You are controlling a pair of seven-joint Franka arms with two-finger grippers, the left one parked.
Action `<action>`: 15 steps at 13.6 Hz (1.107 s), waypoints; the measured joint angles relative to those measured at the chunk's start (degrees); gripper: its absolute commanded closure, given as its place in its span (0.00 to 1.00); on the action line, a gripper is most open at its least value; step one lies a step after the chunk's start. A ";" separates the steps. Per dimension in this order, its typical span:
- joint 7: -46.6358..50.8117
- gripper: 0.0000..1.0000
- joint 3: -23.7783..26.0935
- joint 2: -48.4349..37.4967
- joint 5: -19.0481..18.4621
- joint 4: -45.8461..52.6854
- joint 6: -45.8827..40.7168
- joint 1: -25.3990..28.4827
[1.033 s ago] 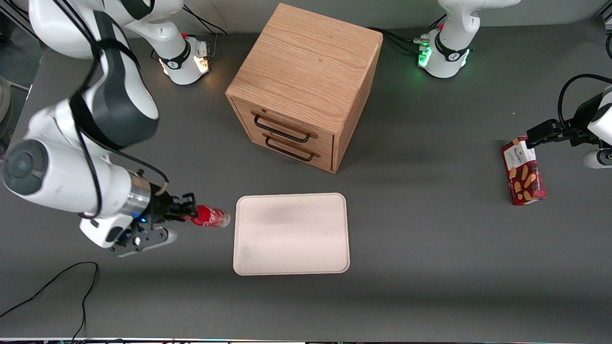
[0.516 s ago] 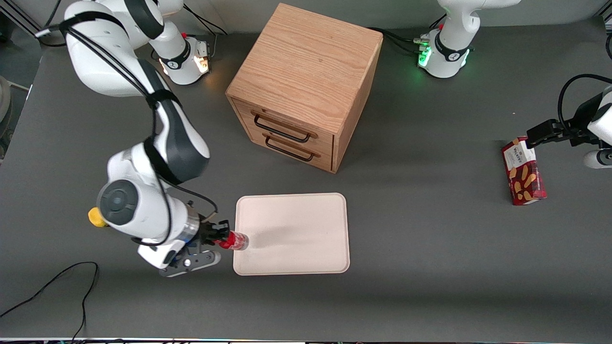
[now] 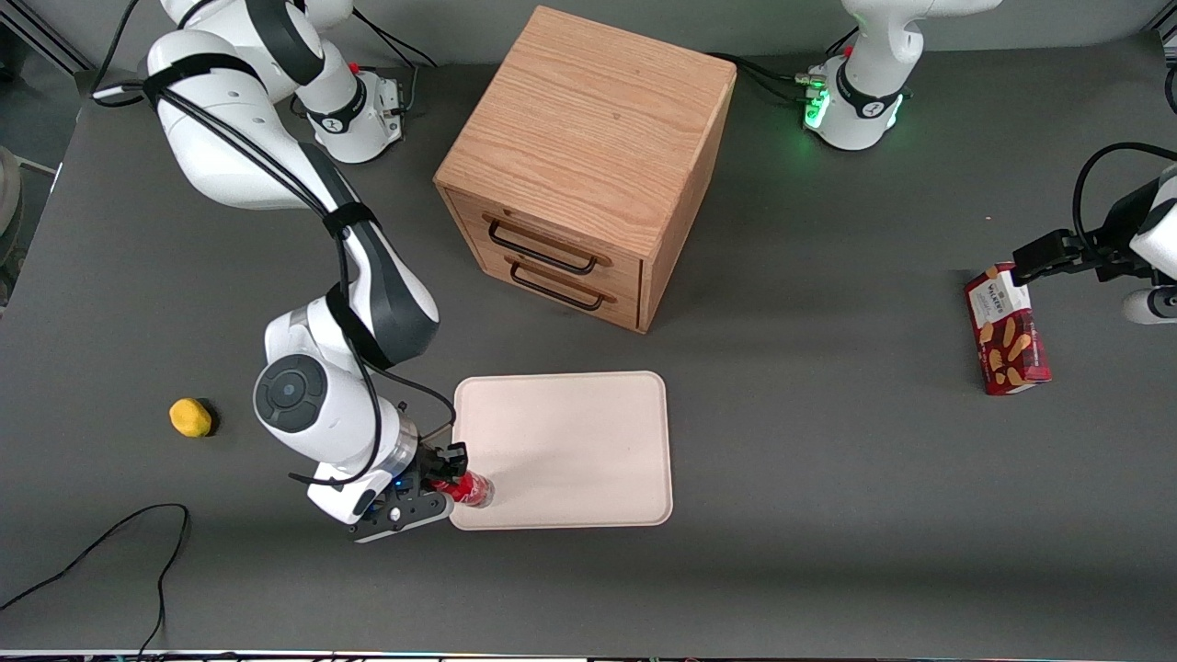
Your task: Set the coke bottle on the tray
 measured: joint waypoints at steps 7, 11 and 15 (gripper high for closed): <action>1.20 0.00 0.07 0.69 -0.10 -0.47 2.94 0.00; 3.52 0.00 0.31 -2.20 -0.10 0.34 0.49 -0.06; 4.57 0.00 -0.25 -14.08 0.59 -1.43 -14.50 -0.98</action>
